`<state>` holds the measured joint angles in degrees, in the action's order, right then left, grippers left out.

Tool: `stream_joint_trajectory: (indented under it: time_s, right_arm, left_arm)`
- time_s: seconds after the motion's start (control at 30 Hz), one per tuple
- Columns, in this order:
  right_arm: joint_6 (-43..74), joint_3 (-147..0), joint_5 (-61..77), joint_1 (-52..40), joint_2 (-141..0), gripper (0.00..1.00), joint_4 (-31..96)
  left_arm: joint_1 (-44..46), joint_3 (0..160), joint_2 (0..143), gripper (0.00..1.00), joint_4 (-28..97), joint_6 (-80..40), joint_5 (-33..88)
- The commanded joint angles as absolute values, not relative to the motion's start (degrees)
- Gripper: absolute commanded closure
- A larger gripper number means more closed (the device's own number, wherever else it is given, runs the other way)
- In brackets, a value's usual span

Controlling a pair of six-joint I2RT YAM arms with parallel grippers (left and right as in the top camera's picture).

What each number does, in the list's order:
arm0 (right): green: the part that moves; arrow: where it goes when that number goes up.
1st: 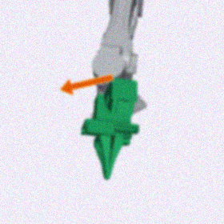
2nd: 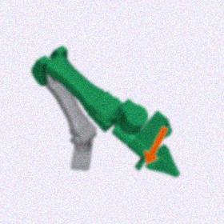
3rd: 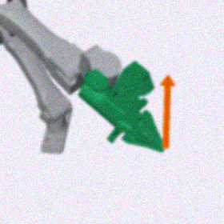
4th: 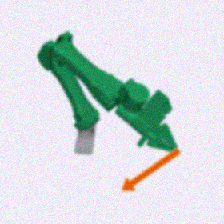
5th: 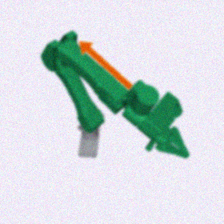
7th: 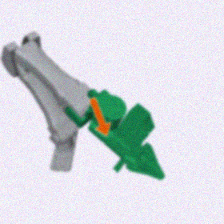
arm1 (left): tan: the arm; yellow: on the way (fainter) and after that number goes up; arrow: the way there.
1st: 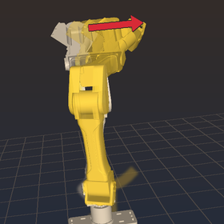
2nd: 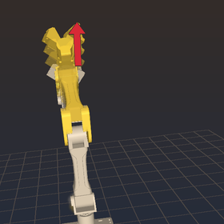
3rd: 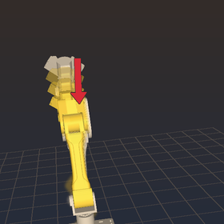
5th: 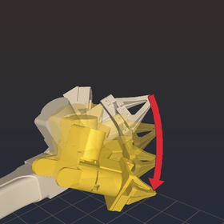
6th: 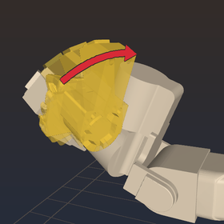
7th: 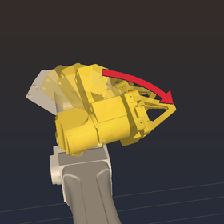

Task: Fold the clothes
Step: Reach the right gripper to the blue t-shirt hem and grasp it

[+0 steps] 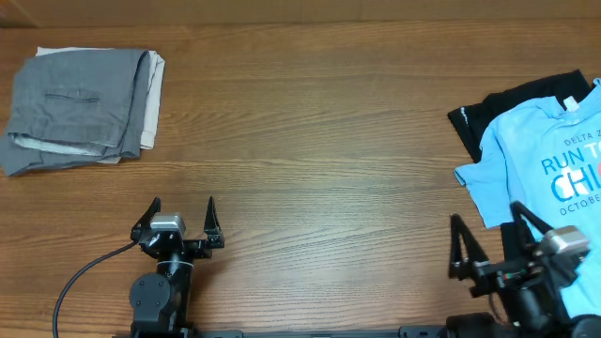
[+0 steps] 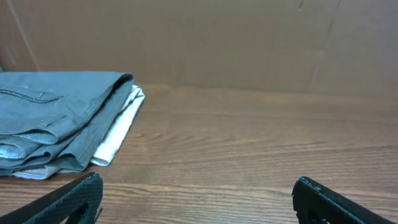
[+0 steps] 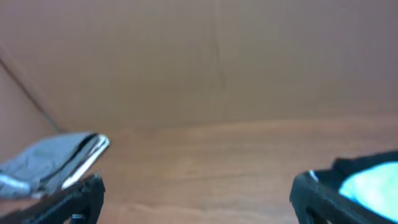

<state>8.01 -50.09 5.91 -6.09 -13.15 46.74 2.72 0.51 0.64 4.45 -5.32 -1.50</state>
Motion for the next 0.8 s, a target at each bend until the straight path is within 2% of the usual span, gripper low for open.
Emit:
stream_joint_trajectory:
  time_s: [0.0,0.17,0.27,0.53,0.6,0.73,0.77]
  right_arm:
    - [8.84,-59.09,-0.93,-6.37,-24.18,0.0,54.81]
    - [8.84,-66.41,-1.87,-6.37,-43.86,0.0,62.54]
    - [8.8,-67.13,-1.85,-6.37,-56.47,0.0,59.75]
    - [9.08,-67.16,-3.4,-5.28,-79.15,0.0,55.72]
    - [14.31,-67.16,-6.61,-2.98,-84.58,0.01,53.78]
    - [18.33,-67.16,-7.94,2.66,-92.18,0.25,50.09]
    - [18.31,-67.16,-7.94,5.02,-94.89,0.34,48.62]
  left_arm:
    - [3.07,0.32,0.27,0.0,4.36,-3.81,-0.99]
    - [3.07,0.32,0.27,0.0,4.36,-3.81,-0.99]
    - [3.07,0.32,0.27,0.0,4.36,-3.81,-0.99]
    - [3.07,0.32,0.27,0.0,4.36,-3.81,-0.99]
    - [3.07,0.32,0.27,0.0,4.36,-3.81,-0.99]
    - [3.07,0.32,0.27,0.0,4.36,-3.81,-0.99]
    - [3.07,0.32,0.27,0.0,4.36,-3.81,-0.99]
